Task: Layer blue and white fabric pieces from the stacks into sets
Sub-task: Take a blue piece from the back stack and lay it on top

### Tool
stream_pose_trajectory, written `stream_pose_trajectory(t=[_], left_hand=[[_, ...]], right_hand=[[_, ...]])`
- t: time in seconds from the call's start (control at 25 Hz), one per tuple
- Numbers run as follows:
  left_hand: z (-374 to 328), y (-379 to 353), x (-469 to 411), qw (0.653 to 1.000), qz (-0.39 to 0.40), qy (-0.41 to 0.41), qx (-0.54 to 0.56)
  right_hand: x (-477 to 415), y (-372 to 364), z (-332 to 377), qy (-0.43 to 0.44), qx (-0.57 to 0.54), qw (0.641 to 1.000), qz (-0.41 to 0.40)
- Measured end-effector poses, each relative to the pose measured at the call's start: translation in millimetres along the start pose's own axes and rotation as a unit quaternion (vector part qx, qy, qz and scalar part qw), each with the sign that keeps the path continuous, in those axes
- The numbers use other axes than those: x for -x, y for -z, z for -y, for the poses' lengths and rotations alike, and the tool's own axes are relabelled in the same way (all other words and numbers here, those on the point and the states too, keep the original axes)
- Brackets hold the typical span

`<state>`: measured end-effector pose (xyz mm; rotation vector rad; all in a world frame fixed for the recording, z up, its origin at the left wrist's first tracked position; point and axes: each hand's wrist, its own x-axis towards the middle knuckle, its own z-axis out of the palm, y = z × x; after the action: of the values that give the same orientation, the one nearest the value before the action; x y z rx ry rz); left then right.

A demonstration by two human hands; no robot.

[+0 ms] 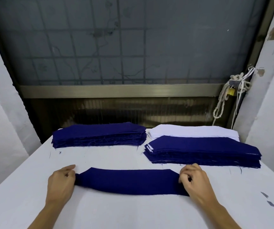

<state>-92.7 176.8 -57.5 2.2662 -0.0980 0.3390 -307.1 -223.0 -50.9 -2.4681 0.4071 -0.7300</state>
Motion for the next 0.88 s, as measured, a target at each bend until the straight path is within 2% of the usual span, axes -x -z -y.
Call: stream_pose_trajectory(t=[0.2, 0.4, 0.56, 0.72, 0.88], left_hand=[[-9.5, -2.1, 5.1, 0.999, 0.003, 0.037, 0.008], [-14.5, -3.6, 9.6, 0.995, 0.01, -0.071, -0.063], [-9.2, -3.5, 7.0, 0.992, 0.016, -0.101, -0.067], [-12.2, -4.3, -0.9, 0.992, 0.038, -0.098, -0.064], [-34.5, -0.2, -21.2, 0.986, 0.11, -0.054, -0.116]], right_hand=[[-2.4, -4.1, -1.3, 0.009, 0.111, 0.993, -0.027], [-4.4, -10.1, -1.9, 0.026, 0.173, 0.985, -0.005], [-5.0, -9.8, 2.3, 0.022, 0.218, 0.976, 0.022], [-12.1, -7.7, 16.4, 0.026, 0.253, 0.966, 0.039], [-37.2, -9.6, 38.8, 0.027, 0.233, 0.972, 0.025]])
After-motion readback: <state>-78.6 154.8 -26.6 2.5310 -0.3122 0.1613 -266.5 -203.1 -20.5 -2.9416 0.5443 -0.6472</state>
